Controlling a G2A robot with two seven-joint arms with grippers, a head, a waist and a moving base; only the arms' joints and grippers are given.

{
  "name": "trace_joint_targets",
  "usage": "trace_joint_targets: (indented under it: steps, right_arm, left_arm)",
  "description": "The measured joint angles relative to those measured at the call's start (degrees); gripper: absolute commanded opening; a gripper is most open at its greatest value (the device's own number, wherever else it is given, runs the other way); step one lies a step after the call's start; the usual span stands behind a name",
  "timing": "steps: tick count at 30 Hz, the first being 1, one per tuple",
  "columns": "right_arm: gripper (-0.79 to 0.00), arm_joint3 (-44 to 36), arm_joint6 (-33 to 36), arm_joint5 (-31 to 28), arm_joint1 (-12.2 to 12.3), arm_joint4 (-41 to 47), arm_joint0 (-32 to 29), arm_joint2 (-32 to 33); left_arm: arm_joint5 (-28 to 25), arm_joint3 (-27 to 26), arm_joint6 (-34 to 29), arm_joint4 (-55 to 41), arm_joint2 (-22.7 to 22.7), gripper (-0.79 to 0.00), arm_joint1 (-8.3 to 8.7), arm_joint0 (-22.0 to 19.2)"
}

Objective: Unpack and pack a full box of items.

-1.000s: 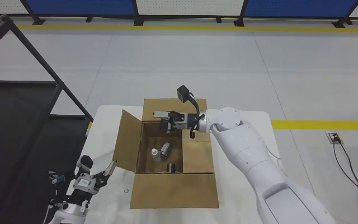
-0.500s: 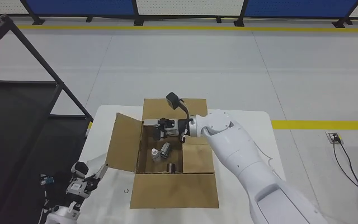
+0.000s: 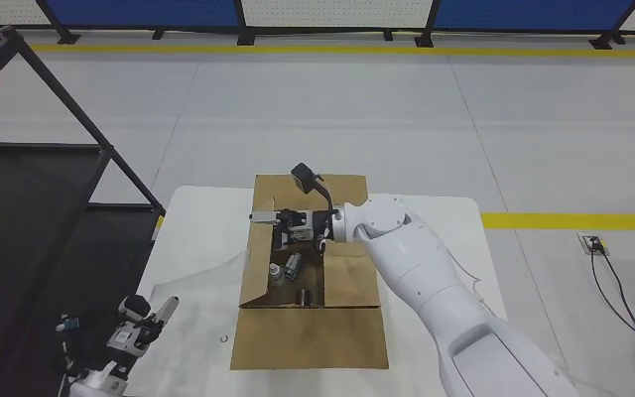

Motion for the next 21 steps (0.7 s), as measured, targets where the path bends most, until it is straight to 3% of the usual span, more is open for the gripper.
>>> trace_joint_targets:
  steps: [6, 15, 21]
  right_arm:
    - [0.0, 0.15, -0.03, -0.19, -0.17, -0.39, 0.22, 0.18]
    - [0.0, 0.29, -0.13, -0.29, -0.28, -0.98, 0.33, 0.52]
    - [0.0, 0.4, -0.33, -0.6, -0.13, -1.37, 0.27, 0.89]
  left_arm:
    - [-1.75, 5.8, -6.77, 1.66, 2.87, 0.0, 0.36, -4.3]
    - [0.23, 13.87, -5.57, 17.84, 11.92, 0.0, 0.15, -13.19]
    - [1.78, 18.89, -4.34, 18.84, 15.4, 0.0, -0.31, -18.82]
